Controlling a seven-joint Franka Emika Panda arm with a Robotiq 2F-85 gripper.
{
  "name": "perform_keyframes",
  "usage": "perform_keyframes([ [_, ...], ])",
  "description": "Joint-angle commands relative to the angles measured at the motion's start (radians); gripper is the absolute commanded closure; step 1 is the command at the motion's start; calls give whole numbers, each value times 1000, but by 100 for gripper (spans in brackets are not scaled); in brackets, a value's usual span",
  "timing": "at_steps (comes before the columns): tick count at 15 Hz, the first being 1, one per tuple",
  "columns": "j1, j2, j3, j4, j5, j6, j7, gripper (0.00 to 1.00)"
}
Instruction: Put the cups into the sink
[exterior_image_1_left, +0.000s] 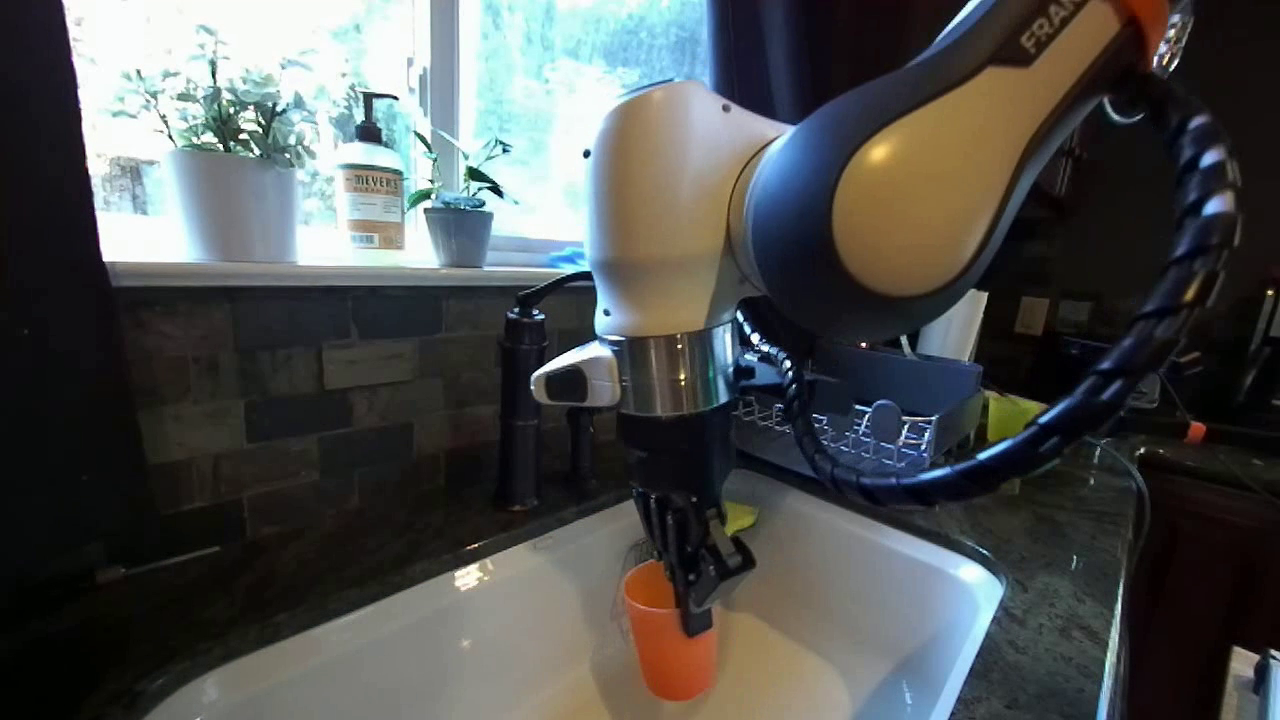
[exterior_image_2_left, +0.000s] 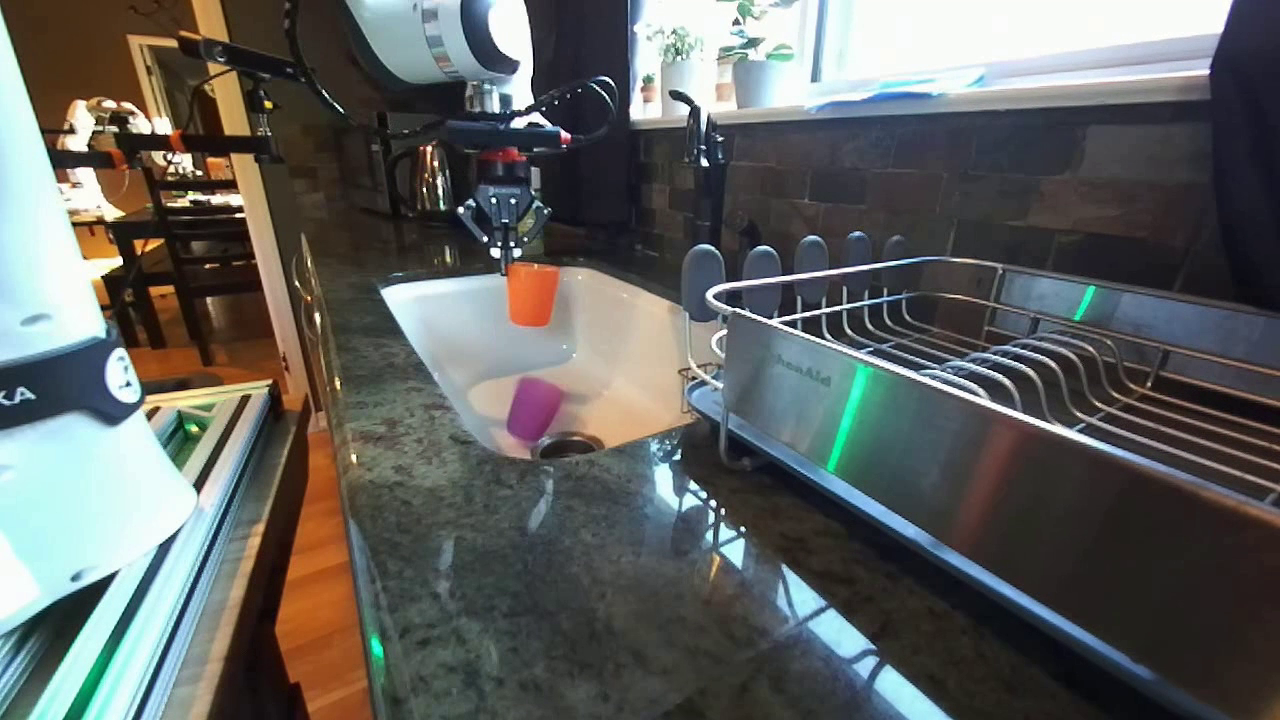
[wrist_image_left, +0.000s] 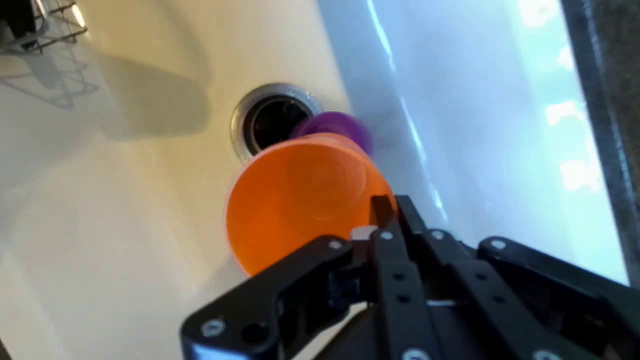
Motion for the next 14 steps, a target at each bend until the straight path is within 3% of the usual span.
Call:
perform_keyframes([
  [1, 6, 78, -7, 14, -115, 148, 95, 99],
  [2, -12, 39, 11, 2, -59, 95, 46, 95],
  [12, -10, 72, 6, 12, -90, 135, 67, 95],
  [14, -11, 94, 2, 13, -102, 173, 71, 99],
])
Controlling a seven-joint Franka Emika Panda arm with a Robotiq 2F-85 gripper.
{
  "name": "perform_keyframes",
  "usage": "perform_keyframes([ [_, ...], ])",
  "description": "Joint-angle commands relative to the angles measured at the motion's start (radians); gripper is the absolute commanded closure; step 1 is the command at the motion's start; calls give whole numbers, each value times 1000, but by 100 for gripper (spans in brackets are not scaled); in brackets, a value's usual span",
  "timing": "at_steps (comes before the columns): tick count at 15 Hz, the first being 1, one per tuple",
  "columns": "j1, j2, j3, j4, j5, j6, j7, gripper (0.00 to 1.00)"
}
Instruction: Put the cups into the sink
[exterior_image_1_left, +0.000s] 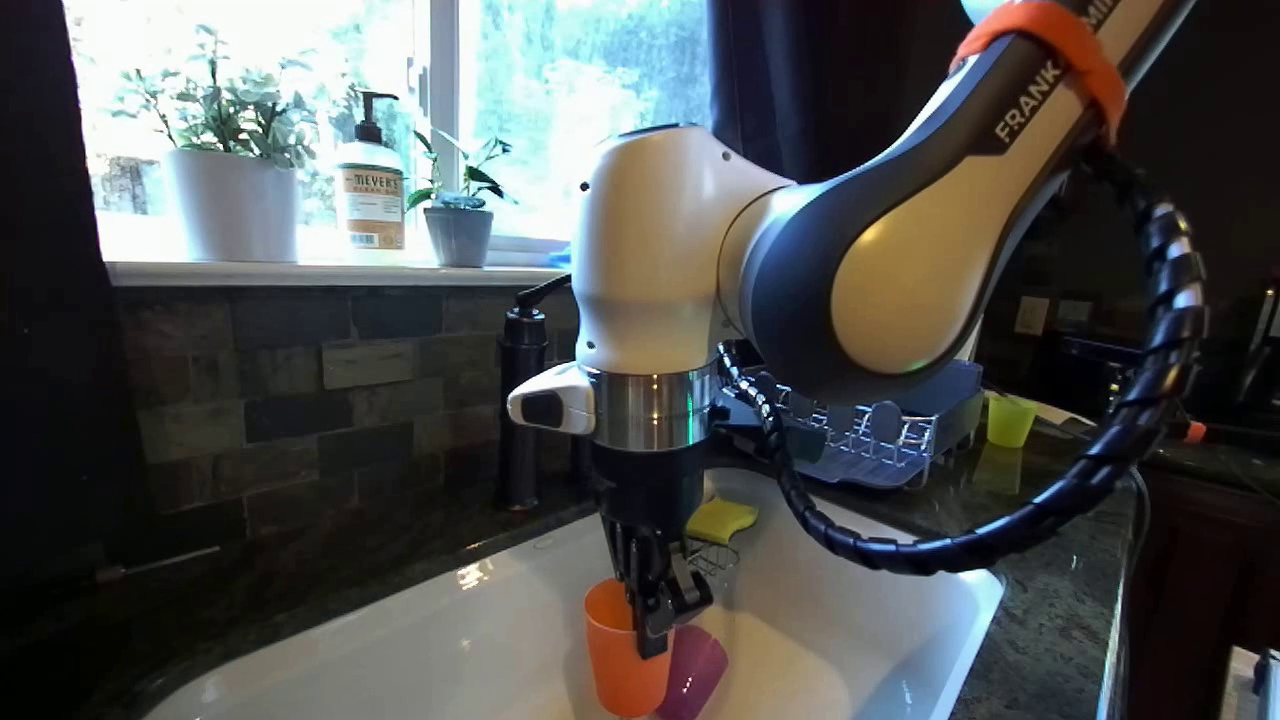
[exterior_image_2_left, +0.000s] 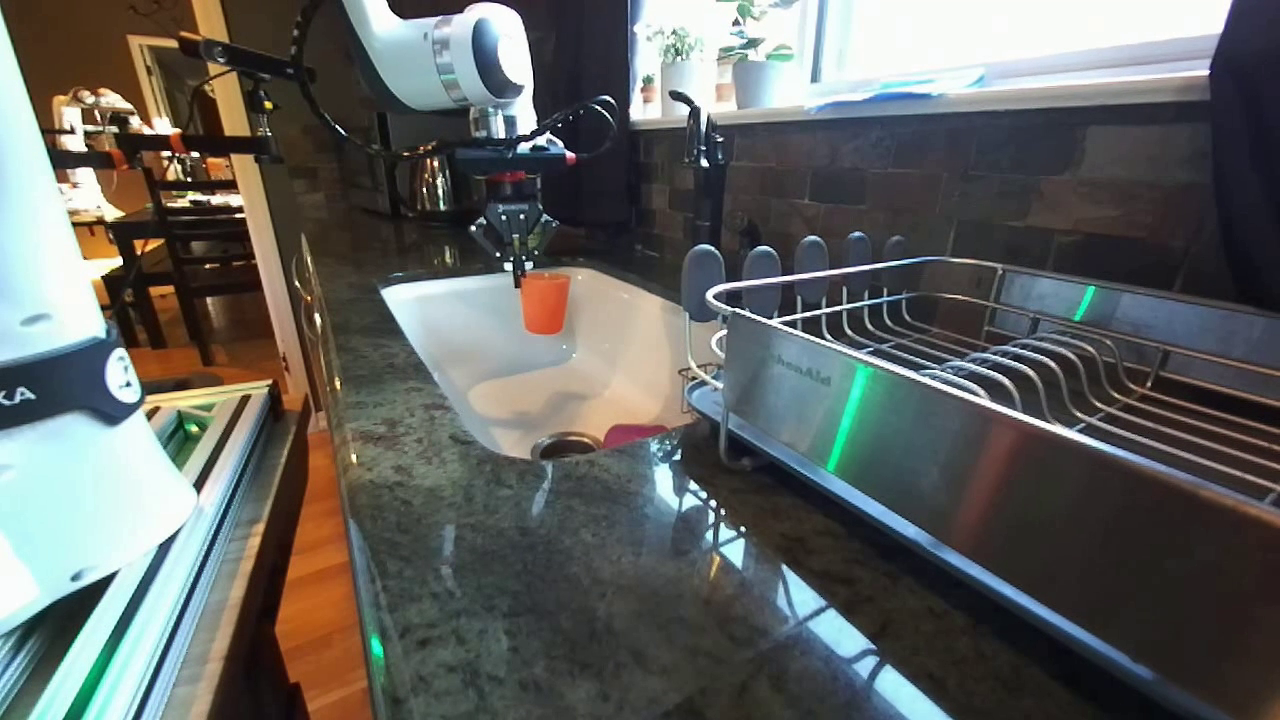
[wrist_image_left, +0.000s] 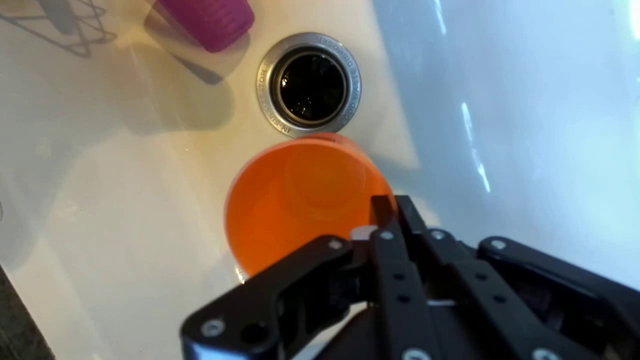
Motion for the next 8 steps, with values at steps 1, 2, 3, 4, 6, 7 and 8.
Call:
perform_keyframes([
  [1, -5, 42, 2, 4, -29, 64, 11, 99],
  [2, 2, 64, -1, 8, -45, 91, 18, 99],
  [3, 11, 91, -7, 13, -69, 127, 29, 99],
  [4, 18, 124, -12, 20, -91, 171, 35, 99],
  [6, 36, 188, -28, 32, -135, 246, 45, 99],
  [7, 51, 222, -48, 39, -172, 286, 58, 99],
  [8, 60, 253, -60, 46, -188, 317, 59, 99],
])
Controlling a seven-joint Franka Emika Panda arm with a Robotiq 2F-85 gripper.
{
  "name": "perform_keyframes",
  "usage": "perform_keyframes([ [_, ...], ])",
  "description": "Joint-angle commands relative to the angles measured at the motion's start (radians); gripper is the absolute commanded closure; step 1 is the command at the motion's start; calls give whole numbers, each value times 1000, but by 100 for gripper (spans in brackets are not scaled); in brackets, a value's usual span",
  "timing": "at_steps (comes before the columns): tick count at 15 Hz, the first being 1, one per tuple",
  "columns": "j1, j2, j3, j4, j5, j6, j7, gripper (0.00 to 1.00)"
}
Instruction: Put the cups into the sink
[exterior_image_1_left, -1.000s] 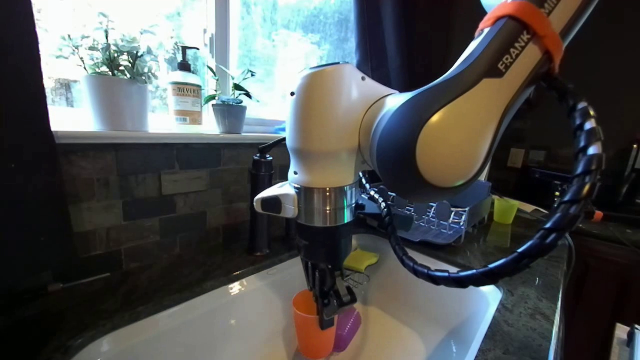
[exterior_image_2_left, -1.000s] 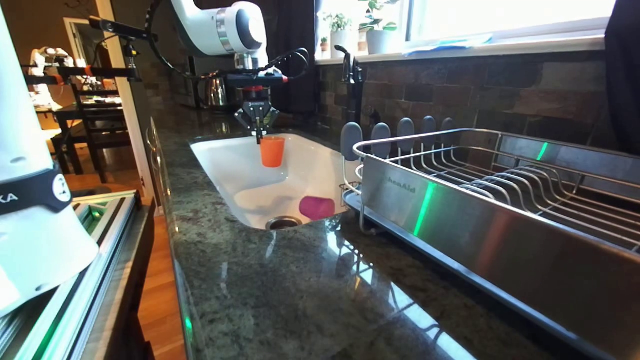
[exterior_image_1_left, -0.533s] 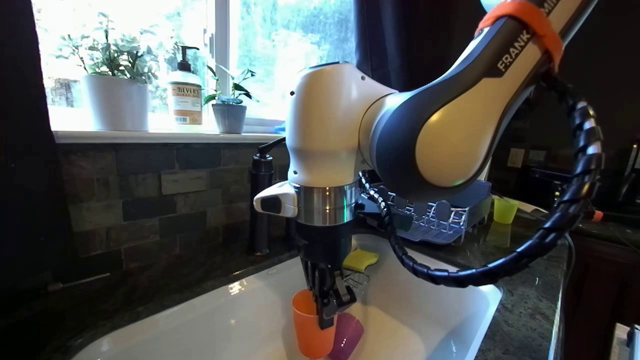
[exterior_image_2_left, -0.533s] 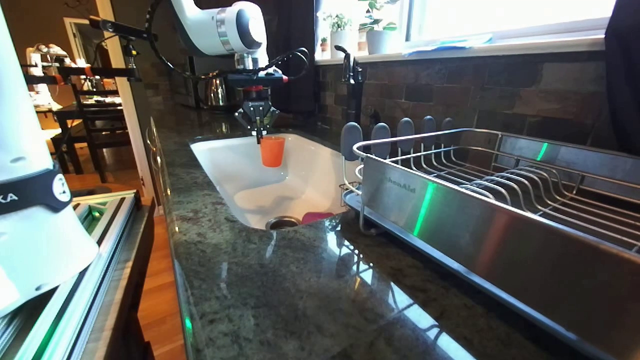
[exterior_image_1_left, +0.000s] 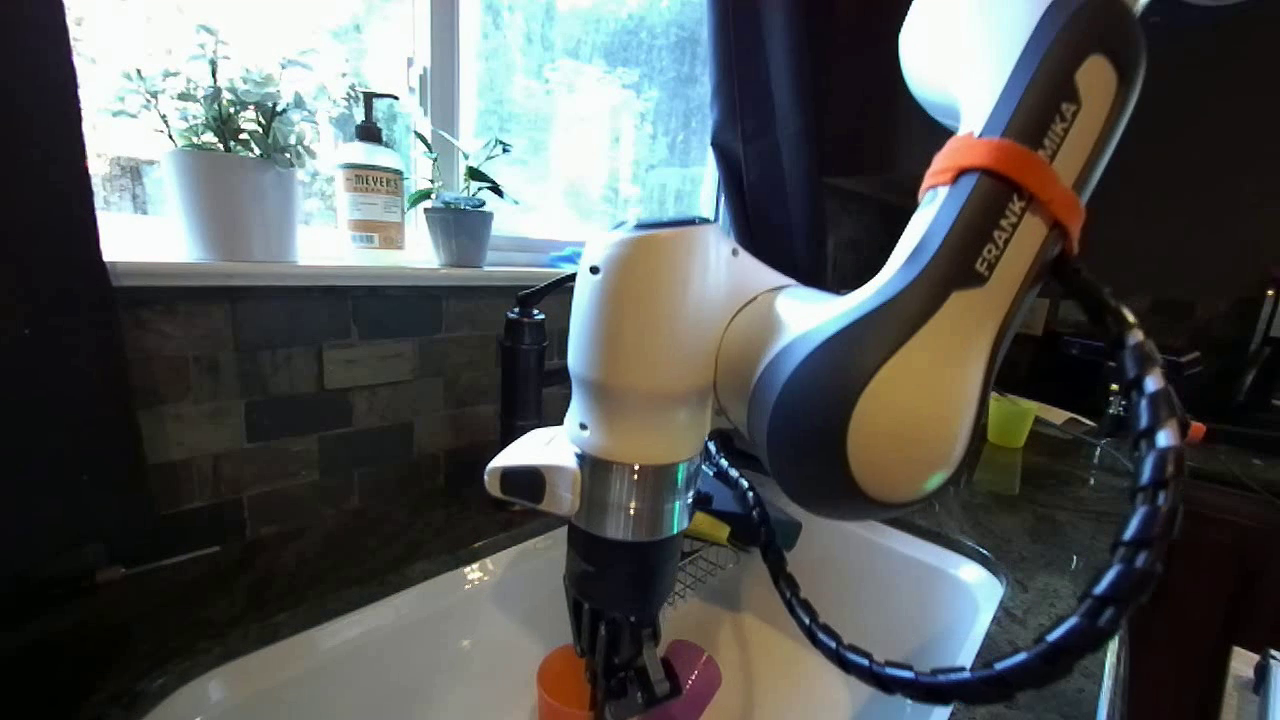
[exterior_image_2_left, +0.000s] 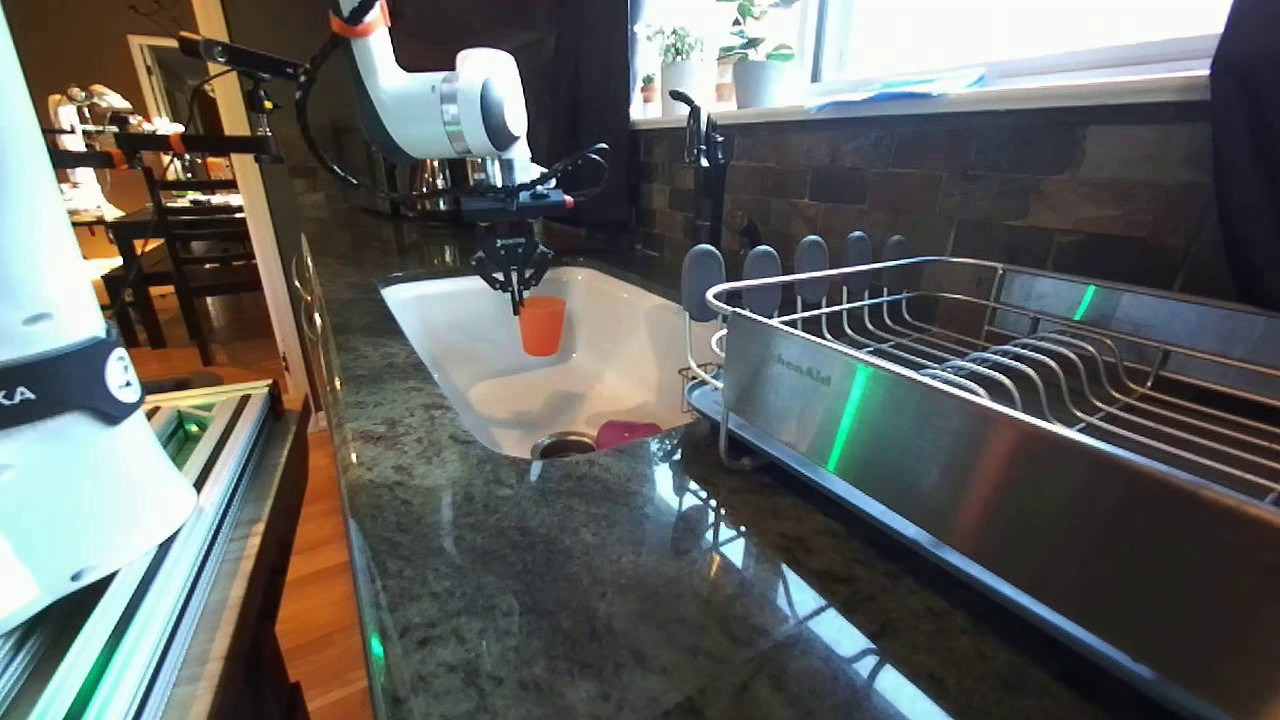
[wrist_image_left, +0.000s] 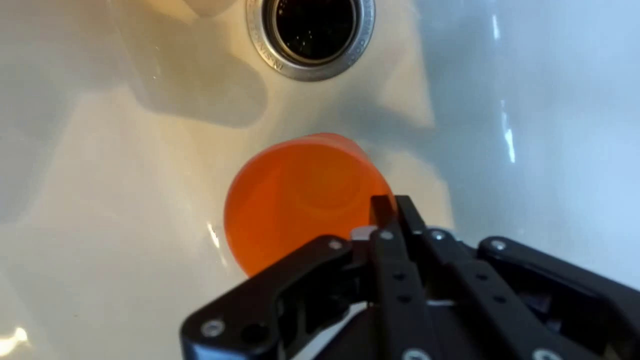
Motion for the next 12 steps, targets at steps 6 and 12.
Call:
perform_keyframes([
  [6, 178, 256, -189, 115, -249, 253, 88, 99],
  [12, 262, 328, -274, 182, -344, 306, 127, 70],
])
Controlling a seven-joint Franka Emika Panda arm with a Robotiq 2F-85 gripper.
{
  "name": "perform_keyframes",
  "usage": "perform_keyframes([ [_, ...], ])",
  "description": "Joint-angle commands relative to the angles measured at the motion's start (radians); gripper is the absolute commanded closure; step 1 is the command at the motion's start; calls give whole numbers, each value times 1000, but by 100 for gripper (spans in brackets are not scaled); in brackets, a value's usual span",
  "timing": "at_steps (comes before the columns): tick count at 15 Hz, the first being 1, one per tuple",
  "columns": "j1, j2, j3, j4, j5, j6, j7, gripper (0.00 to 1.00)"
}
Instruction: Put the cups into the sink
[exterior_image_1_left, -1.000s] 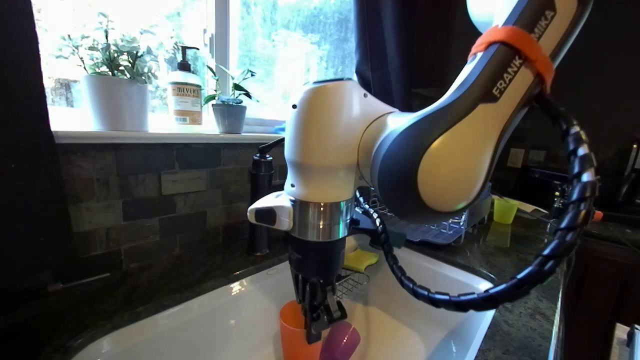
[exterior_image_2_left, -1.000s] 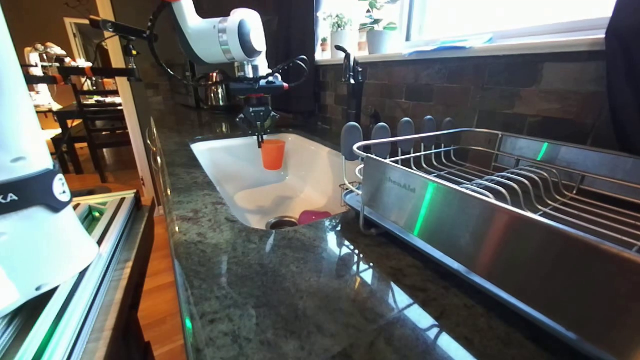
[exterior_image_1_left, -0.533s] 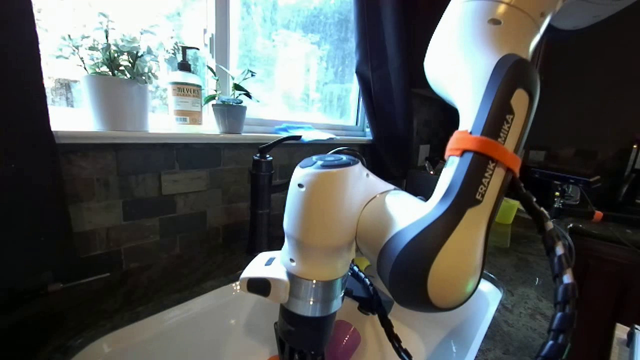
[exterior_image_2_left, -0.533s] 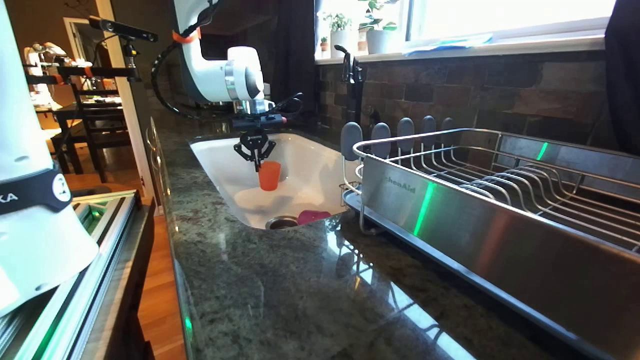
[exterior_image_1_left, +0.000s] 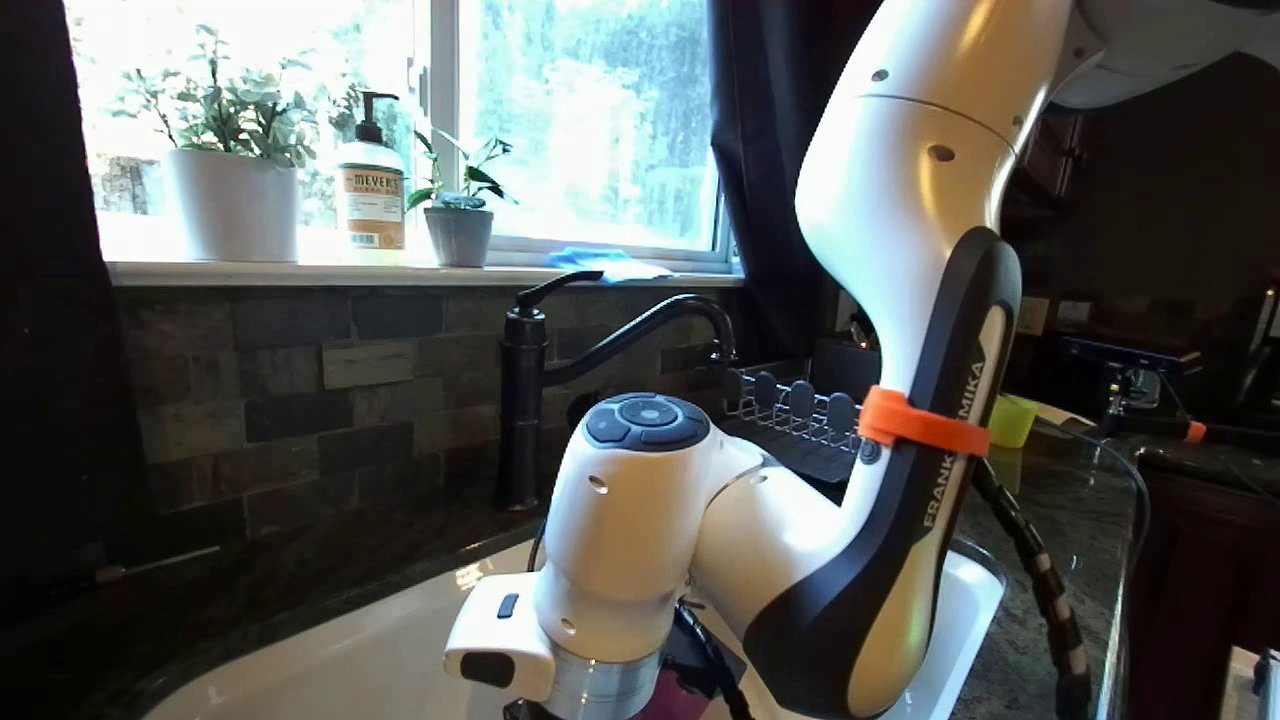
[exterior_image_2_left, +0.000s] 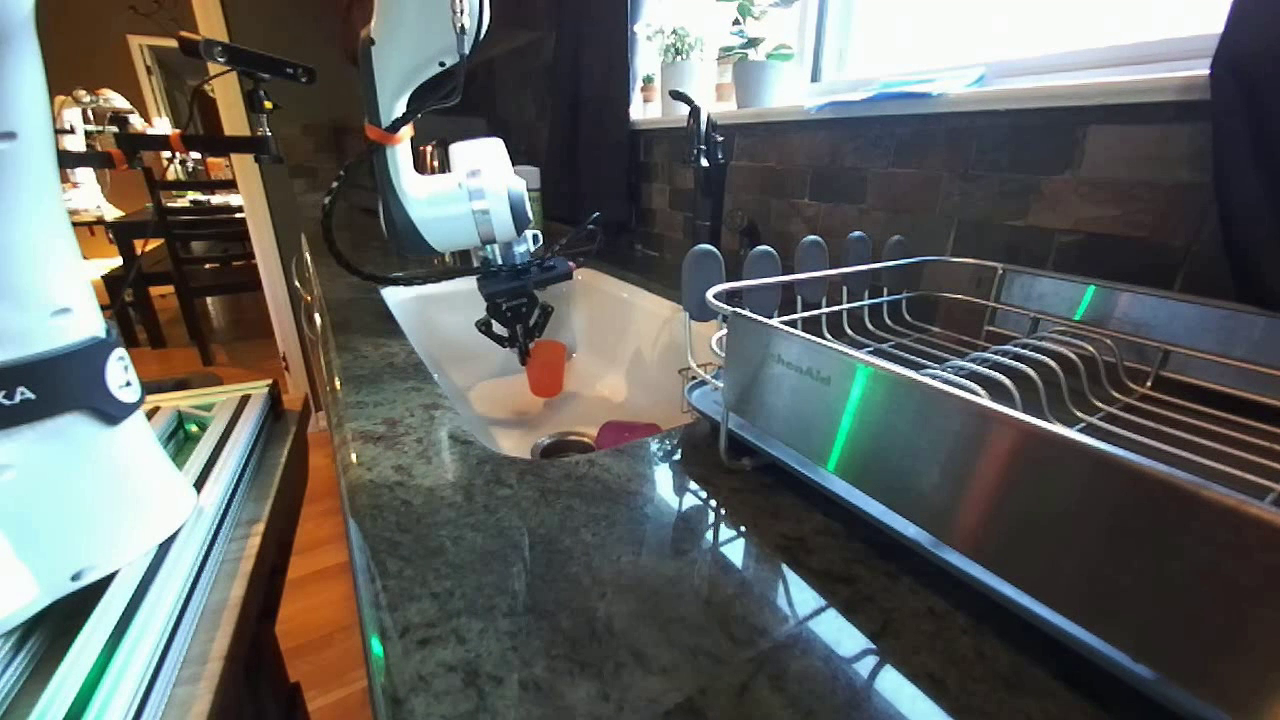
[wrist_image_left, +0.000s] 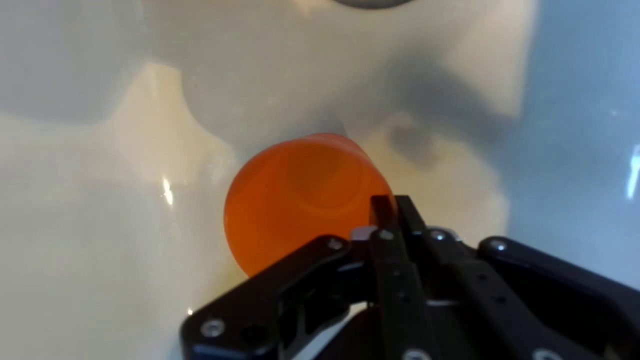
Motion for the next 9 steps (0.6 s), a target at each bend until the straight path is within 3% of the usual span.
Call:
perform_keyframes([
  [1, 53, 46, -50, 50, -63, 28, 53, 69],
  [5, 55, 19, -33, 70, -63, -6, 52, 40],
  [9, 41, -83, 10, 67, -9, -129, 70, 11],
])
